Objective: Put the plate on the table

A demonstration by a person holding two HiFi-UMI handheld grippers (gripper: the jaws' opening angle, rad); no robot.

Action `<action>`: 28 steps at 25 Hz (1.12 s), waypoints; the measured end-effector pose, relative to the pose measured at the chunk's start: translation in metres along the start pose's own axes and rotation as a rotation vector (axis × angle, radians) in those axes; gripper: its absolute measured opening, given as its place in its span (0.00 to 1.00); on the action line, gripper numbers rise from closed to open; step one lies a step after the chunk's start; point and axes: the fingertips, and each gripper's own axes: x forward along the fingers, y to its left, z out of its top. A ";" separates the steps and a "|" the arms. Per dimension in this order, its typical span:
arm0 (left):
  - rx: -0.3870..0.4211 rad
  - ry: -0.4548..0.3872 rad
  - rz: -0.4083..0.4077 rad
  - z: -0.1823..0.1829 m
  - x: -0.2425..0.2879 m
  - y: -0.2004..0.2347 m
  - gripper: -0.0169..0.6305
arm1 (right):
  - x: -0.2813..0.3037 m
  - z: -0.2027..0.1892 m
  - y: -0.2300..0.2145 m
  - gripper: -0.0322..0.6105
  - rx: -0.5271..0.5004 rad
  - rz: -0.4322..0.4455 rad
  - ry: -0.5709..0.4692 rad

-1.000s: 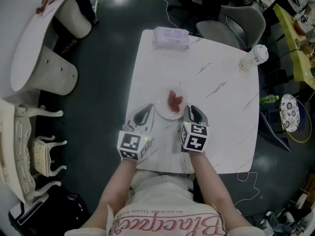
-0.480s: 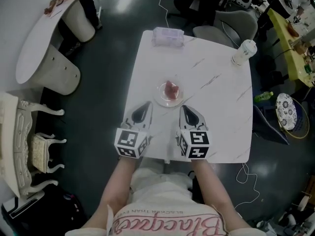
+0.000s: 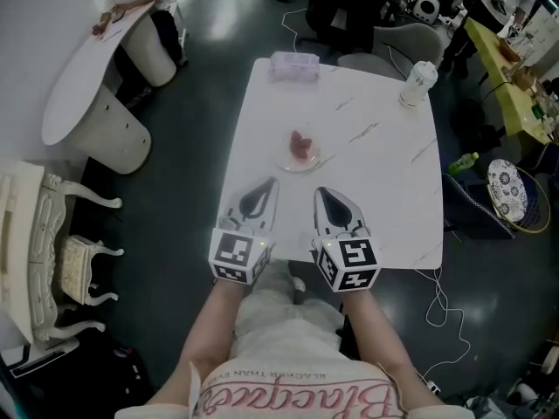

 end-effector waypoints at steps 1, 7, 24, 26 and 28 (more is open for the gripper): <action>0.004 -0.004 -0.001 0.002 -0.005 -0.006 0.03 | -0.007 0.001 0.003 0.05 -0.004 0.006 -0.009; 0.028 -0.038 -0.004 0.017 -0.032 -0.036 0.03 | -0.046 0.019 0.017 0.05 -0.033 0.037 -0.073; 0.105 -0.127 -0.029 0.060 -0.048 -0.048 0.03 | -0.060 0.055 0.047 0.05 -0.091 0.146 -0.160; 0.114 -0.136 -0.044 0.066 -0.047 -0.047 0.03 | -0.058 0.061 0.051 0.05 -0.098 0.153 -0.174; 0.125 -0.140 -0.063 0.069 -0.046 -0.046 0.03 | -0.056 0.067 0.053 0.05 -0.106 0.152 -0.185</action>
